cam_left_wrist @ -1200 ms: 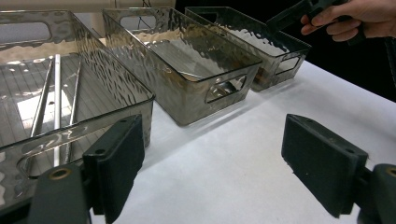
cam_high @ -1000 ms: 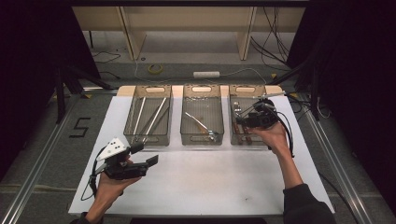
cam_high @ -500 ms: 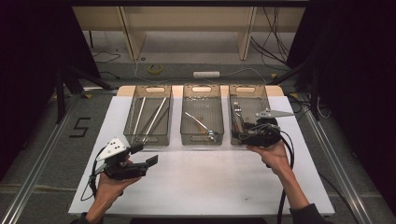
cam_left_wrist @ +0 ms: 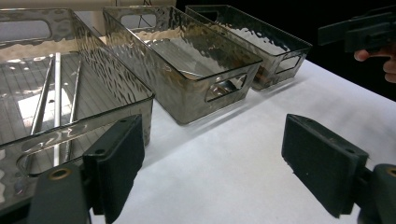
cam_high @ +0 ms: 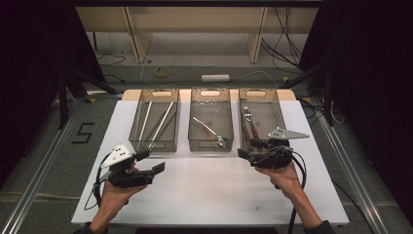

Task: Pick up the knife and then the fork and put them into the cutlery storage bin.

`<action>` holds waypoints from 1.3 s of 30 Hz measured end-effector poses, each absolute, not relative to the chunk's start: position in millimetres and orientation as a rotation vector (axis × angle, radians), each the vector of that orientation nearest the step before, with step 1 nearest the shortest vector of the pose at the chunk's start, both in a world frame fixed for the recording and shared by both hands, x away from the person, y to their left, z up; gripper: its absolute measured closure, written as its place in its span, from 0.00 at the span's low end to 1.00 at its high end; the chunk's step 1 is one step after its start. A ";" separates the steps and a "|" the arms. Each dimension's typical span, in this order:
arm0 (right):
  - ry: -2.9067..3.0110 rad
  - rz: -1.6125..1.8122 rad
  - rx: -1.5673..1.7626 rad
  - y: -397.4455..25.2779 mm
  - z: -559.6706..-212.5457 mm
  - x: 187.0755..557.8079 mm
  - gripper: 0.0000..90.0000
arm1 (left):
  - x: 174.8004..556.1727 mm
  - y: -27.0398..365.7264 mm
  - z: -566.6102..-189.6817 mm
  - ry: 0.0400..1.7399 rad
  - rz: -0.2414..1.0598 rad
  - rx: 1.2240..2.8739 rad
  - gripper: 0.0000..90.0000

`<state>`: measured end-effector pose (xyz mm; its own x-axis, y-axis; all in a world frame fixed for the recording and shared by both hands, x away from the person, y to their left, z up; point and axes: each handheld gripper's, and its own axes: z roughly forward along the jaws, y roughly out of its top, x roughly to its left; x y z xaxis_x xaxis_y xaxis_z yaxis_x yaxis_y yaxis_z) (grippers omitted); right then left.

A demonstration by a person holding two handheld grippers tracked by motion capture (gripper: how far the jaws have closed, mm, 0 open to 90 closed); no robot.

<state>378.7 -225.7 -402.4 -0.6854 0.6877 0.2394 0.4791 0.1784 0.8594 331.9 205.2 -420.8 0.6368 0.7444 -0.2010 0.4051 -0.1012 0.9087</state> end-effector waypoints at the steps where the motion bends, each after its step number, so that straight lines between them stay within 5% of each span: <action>1: 2.242 1.524 1.126 -226.0 -403.4 375.9 0.33 | 332.0 205.1 -420.8 0.941 0.371 1.725 0.23; 39: 2.167 1.535 1.057 -243.0 -430.7 314.8 0.29 | 328.9 205.8 -421.9 0.919 0.339 1.730 0.23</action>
